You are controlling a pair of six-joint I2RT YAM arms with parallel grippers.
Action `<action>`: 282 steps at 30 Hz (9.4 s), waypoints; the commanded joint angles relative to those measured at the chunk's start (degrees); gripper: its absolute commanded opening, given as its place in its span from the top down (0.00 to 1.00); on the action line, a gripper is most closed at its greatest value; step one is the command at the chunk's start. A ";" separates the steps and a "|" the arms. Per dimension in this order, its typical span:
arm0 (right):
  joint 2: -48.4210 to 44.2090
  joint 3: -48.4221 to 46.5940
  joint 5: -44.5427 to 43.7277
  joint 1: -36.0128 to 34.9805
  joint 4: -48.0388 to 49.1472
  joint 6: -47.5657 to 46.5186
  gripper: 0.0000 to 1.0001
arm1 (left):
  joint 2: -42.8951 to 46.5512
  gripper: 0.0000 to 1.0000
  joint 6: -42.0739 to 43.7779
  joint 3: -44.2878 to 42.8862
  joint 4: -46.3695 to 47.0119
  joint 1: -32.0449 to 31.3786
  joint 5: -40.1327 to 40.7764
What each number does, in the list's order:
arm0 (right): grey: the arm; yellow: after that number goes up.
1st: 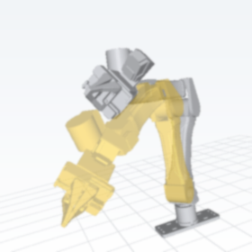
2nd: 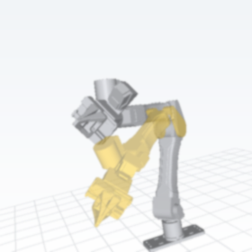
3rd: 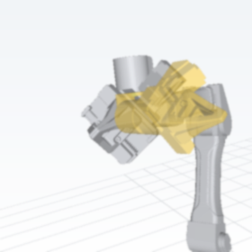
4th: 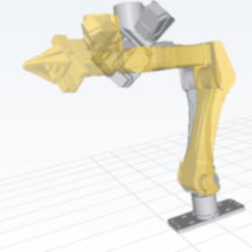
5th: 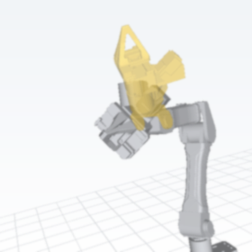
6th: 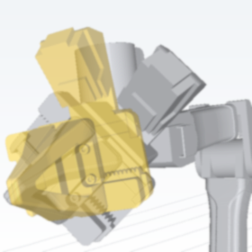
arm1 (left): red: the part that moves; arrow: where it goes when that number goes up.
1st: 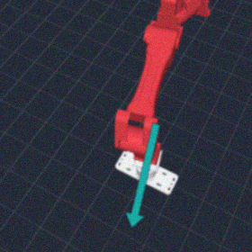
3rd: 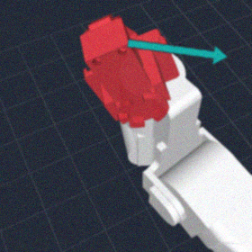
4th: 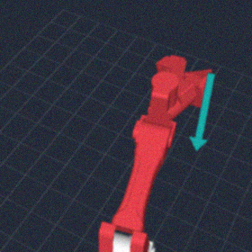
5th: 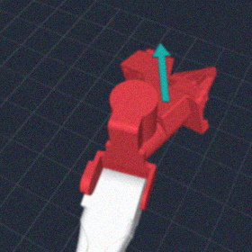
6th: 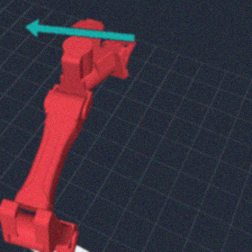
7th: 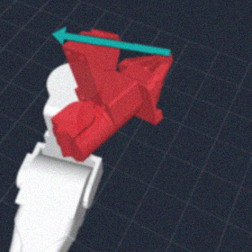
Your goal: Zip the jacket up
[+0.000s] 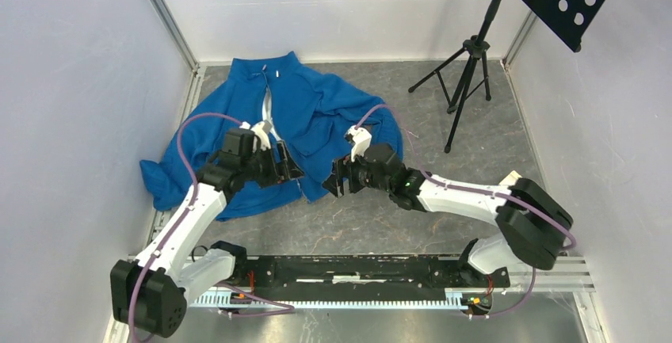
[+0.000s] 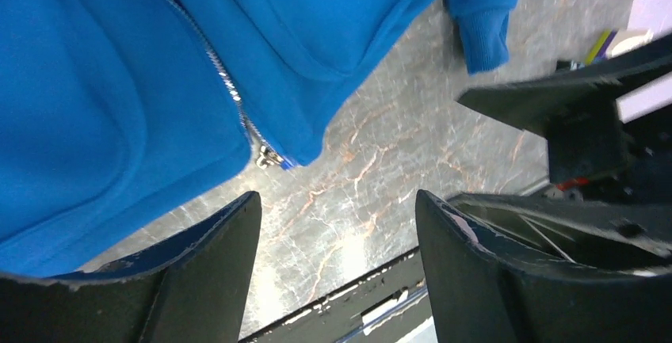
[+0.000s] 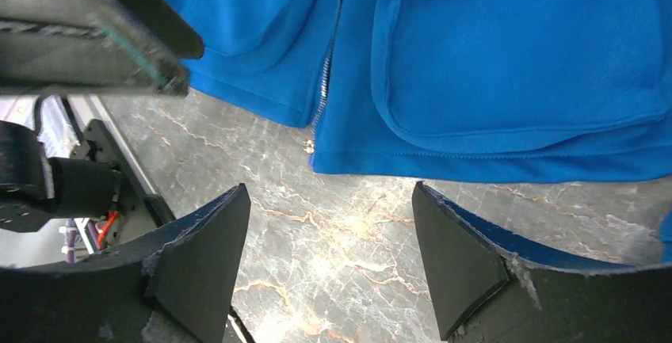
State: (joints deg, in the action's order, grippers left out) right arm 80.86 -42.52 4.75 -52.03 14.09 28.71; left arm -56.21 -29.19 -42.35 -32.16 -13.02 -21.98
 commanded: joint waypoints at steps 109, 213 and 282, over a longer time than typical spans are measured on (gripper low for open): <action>12.96 -0.90 -9.56 -10.00 17.85 -7.56 0.42 | -6.89 0.98 -31.59 20.11 47.05 -1.49 -9.65; 22.54 -7.04 35.57 7.30 43.75 9.52 1.00 | 16.37 0.24 -23.33 19.06 38.64 -0.43 -27.52; 20.29 7.41 36.53 7.73 70.10 1.67 1.00 | -21.87 0.59 -6.26 -5.32 -15.00 -5.05 18.10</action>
State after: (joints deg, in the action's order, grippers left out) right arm 103.74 -35.68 40.47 -44.47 78.85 30.00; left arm -74.39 -41.52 -42.65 -41.34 -13.96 -8.60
